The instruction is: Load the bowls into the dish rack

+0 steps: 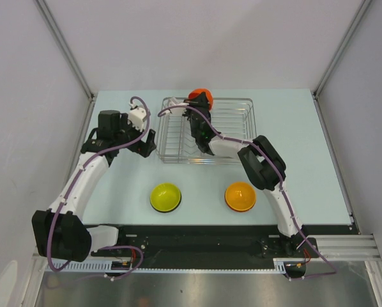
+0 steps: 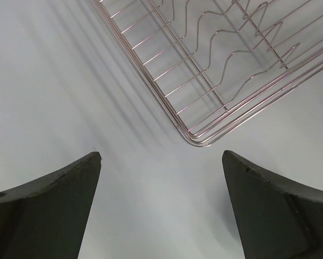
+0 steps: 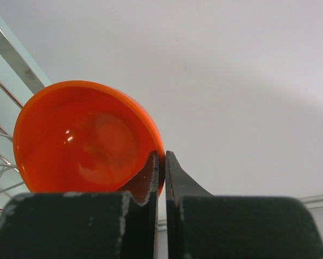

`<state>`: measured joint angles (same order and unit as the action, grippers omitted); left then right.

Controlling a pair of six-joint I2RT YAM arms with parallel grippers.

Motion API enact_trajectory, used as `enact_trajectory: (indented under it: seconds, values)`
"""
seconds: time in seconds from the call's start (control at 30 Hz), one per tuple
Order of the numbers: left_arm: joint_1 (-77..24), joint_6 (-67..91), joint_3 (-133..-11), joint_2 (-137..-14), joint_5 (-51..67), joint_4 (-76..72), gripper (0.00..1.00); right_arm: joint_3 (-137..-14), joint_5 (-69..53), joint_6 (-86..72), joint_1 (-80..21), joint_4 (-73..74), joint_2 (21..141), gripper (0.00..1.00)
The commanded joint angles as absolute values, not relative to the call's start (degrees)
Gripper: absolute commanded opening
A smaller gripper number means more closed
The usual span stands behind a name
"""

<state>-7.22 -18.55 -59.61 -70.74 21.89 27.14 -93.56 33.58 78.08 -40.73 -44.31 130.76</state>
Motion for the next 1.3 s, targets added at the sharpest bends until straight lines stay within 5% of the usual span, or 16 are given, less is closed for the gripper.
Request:
enact_trajectory:
  seconds: [0.0, 1.27]
  values:
    - [-6.2, -19.6, -58.9, -68.6, 24.1, 25.8, 1.00, -95.8, 33.5, 78.7, -40.5, -50.5, 131.7, 0.00]
    - [-3.4, -19.1, -55.1, -67.9, 27.4, 22.3, 1.00, -91.6, 31.2, 82.0, -43.1, -57.2, 134.2, 0.00]
